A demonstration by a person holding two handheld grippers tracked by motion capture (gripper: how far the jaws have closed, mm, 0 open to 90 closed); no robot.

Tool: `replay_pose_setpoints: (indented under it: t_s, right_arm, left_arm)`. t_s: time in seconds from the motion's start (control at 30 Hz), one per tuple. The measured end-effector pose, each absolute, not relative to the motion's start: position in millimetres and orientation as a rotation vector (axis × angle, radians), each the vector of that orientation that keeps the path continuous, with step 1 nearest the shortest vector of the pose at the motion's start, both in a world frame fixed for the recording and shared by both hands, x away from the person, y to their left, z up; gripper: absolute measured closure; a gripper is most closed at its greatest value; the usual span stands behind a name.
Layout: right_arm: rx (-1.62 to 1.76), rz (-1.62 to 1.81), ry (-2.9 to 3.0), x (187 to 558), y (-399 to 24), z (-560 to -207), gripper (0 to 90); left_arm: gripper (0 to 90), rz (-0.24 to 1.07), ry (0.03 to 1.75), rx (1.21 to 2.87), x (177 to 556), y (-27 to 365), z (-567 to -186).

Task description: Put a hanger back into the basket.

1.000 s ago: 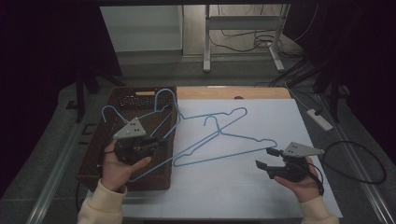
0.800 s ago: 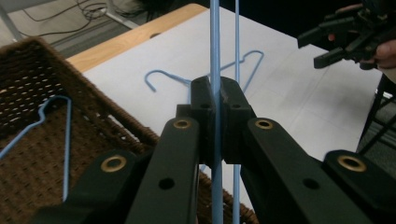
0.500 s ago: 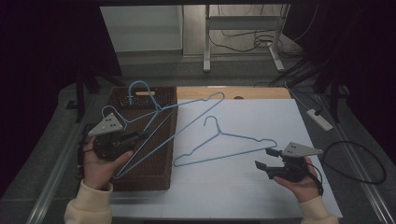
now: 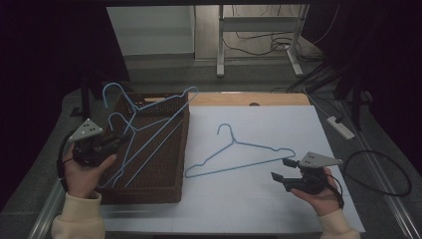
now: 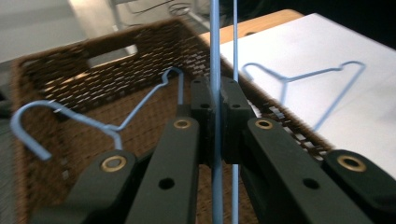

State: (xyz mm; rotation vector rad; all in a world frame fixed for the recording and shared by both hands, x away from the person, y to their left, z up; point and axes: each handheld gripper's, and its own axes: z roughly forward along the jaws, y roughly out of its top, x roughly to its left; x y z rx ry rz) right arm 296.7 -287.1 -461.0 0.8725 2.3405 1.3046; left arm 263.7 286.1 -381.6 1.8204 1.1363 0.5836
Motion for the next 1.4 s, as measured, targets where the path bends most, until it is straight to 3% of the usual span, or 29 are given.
replay_pose_setpoints:
  t_s: [0.5,1.03,1.4]
  right_arm:
    - [0.87,1.293,2.35,297,-286,-463,32.6]
    - [0.869,1.289,2.362,298,-286,-464,32.4]
    - [0.865,1.286,2.367,298,-285,-464,32.3]
  left_arm:
    - [86.3,0.642,1.232,1.825,272,299,-393]
    - [86.3,0.592,1.288,1.873,301,292,-410]
    - [86.3,0.571,1.327,1.889,300,301,-418]
